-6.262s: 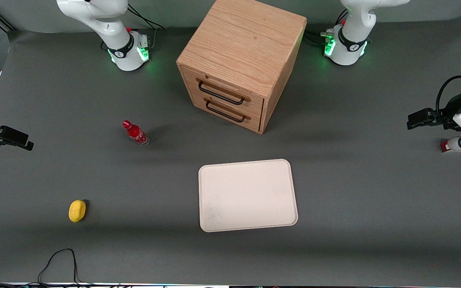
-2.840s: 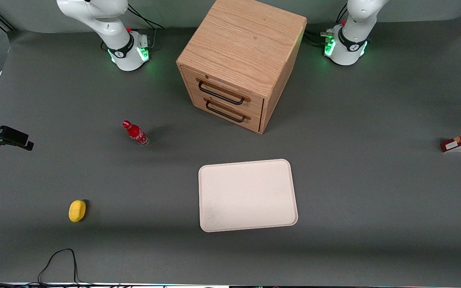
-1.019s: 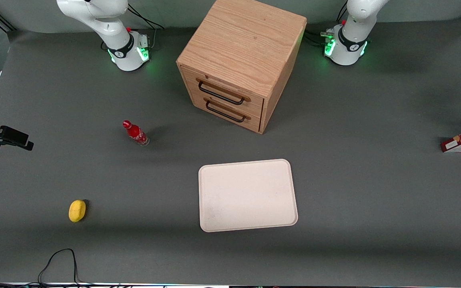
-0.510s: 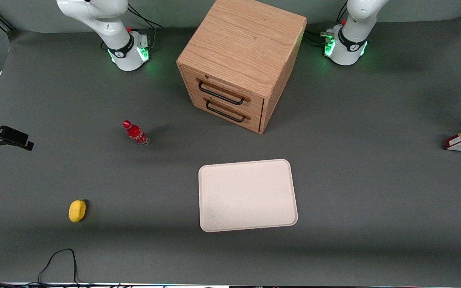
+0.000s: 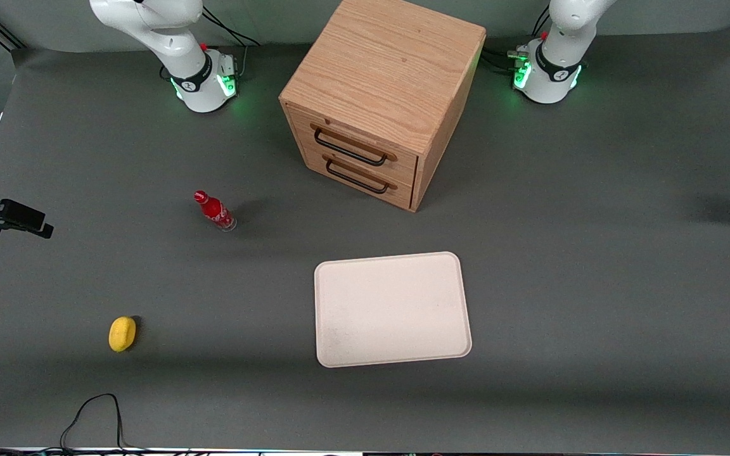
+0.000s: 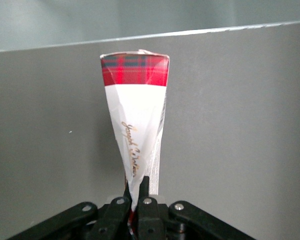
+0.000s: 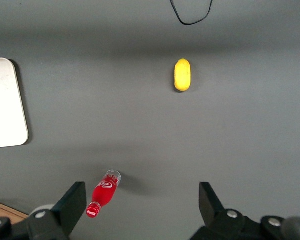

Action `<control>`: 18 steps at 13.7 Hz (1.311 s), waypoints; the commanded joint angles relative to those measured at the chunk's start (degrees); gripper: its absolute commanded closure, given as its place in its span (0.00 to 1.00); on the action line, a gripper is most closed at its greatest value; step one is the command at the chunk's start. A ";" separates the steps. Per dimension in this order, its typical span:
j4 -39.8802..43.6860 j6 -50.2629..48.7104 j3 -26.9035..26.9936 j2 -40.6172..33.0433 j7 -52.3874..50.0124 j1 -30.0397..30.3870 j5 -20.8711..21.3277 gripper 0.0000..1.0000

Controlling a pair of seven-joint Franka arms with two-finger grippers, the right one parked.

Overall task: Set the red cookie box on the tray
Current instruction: 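Lift the cookie box with the left gripper and carry it toward the tray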

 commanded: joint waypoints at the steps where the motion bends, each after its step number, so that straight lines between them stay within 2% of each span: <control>1: 12.36 -11.39 0.43 0.75 -0.13 -0.59 0.60 1.00; 3: 18.61 -16.95 -0.18 0.83 0.13 -1.29 0.52 1.00; 5: 21.09 -18.37 -1.75 0.75 0.13 -3.57 0.43 1.00; 8: 21.45 -18.11 -8.16 0.75 0.05 -7.34 0.43 1.00; 11: 21.45 -17.94 -10.46 0.92 1.18 -15.59 0.60 1.00; 14: 21.10 -18.38 -10.38 1.62 1.98 -27.70 4.72 1.00; 18: 21.45 -18.11 -10.38 3.82 -1.78 -40.38 4.83 1.00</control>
